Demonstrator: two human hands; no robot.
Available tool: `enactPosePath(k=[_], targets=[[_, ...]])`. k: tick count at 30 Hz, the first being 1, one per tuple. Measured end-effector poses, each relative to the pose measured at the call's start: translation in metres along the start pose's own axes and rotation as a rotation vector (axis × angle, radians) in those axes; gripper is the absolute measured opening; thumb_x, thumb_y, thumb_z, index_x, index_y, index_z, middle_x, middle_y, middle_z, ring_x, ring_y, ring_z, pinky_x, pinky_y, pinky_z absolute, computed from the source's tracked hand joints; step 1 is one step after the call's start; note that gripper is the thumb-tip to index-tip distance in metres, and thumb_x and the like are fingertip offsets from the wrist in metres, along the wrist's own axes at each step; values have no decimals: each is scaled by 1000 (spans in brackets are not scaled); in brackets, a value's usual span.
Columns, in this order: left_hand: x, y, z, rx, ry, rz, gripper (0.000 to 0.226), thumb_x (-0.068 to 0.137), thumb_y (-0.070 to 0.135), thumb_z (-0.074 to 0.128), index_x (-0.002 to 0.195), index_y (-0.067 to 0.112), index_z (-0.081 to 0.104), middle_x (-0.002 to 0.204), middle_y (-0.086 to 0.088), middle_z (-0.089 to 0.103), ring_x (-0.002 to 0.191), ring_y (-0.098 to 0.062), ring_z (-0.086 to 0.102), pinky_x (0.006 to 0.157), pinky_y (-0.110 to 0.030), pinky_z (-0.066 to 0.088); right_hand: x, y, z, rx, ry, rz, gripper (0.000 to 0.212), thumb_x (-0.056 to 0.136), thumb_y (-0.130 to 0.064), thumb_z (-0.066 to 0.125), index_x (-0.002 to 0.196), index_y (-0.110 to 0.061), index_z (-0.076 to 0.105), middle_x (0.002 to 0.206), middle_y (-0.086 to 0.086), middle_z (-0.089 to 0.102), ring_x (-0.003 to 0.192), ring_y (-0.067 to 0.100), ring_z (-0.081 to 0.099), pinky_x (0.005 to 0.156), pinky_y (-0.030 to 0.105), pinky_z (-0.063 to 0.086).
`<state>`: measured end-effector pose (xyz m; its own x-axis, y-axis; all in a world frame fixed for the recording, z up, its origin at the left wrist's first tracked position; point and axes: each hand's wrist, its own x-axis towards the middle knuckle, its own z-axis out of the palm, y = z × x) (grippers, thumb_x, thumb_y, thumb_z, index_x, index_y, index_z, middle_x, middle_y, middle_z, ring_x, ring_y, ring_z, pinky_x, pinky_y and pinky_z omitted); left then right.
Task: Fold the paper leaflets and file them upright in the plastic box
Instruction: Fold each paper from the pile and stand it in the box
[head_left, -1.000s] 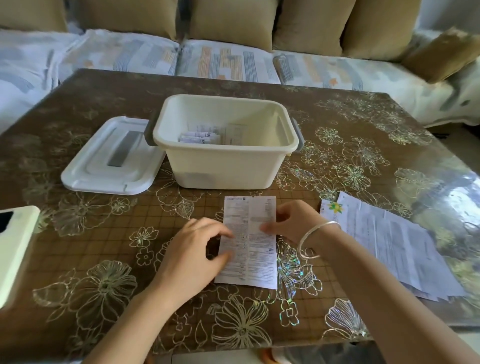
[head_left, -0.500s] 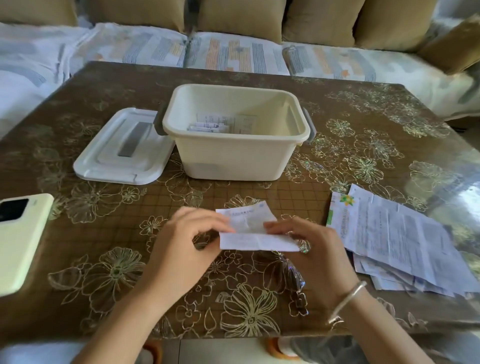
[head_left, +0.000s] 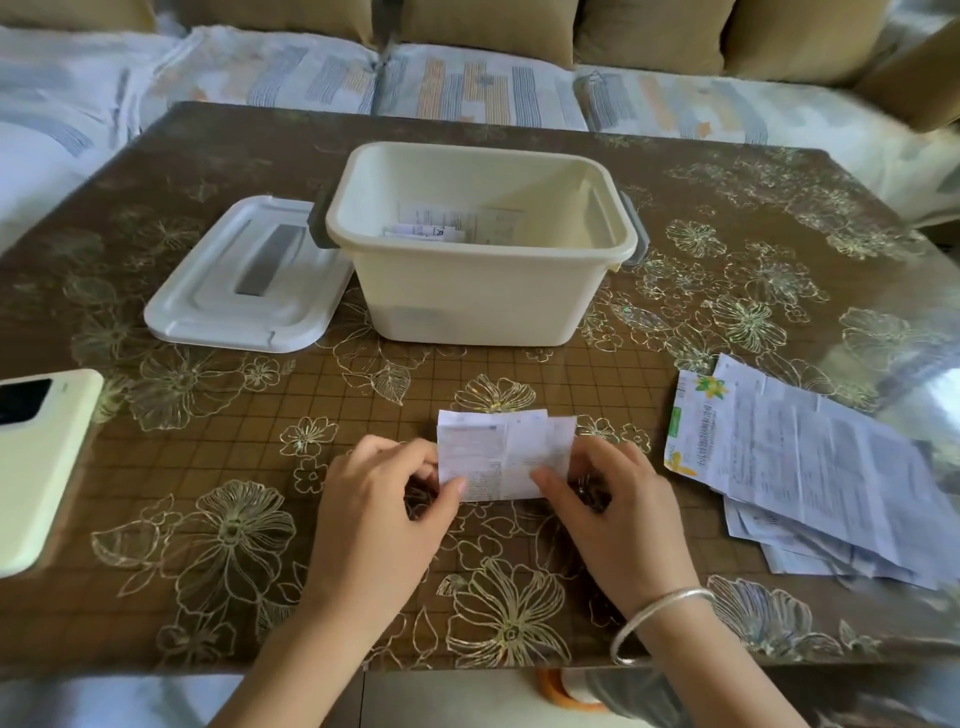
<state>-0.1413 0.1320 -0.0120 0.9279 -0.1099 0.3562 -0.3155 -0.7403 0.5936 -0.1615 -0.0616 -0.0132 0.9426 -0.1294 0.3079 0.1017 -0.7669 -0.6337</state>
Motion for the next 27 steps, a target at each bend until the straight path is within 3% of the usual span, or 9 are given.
enactPosePath(k=[6,10,12,16,18,21,27], targets=[[0,-1,4,56,-21,-14,51,72,28,77,119,20,60,77,21,56,85,-7,50,79,-27,37,4,0,6,-122,-36,9,38,78,-36,72,113,-30,58,77,-18,56,80,6,43,65,11,33],[1,-2,3,110,-26,8,66,73,33,72,134,16,52,124,4,56,116,-13,45,97,-29,38,5,1,5,-90,-24,13,56,74,-33,77,123,-32,49,99,-16,49,87,6,50,70,20,43],[3,-3,5,153,-64,75,59,75,27,72,131,18,58,134,3,52,125,-18,44,104,-32,34,8,1,3,-120,-49,-7,52,75,-34,76,120,-31,52,108,-14,48,92,7,51,70,23,46],[2,-8,11,174,-120,248,36,79,11,71,113,22,71,118,12,64,115,-11,52,103,-30,31,17,5,-5,-173,-106,-296,24,77,-41,68,98,-29,67,110,-17,62,110,11,51,85,31,49],[1,-9,12,154,-137,263,34,85,8,63,114,24,71,117,14,64,112,-8,53,101,-28,30,21,9,-10,-170,-179,-400,25,78,-46,65,96,-30,69,112,-20,64,119,10,50,91,33,47],[2,-8,11,134,-151,255,35,89,21,46,115,28,69,118,18,62,112,-5,53,101,-25,29,26,13,-14,-208,-240,-478,24,82,-46,61,97,-28,70,111,-19,66,118,7,53,89,33,49],[7,-6,7,94,-170,233,37,84,56,51,107,33,70,110,23,62,106,-2,53,94,-29,33,28,10,-14,-198,-183,-514,19,92,-32,56,92,-21,72,94,-11,72,91,7,68,75,30,54]])
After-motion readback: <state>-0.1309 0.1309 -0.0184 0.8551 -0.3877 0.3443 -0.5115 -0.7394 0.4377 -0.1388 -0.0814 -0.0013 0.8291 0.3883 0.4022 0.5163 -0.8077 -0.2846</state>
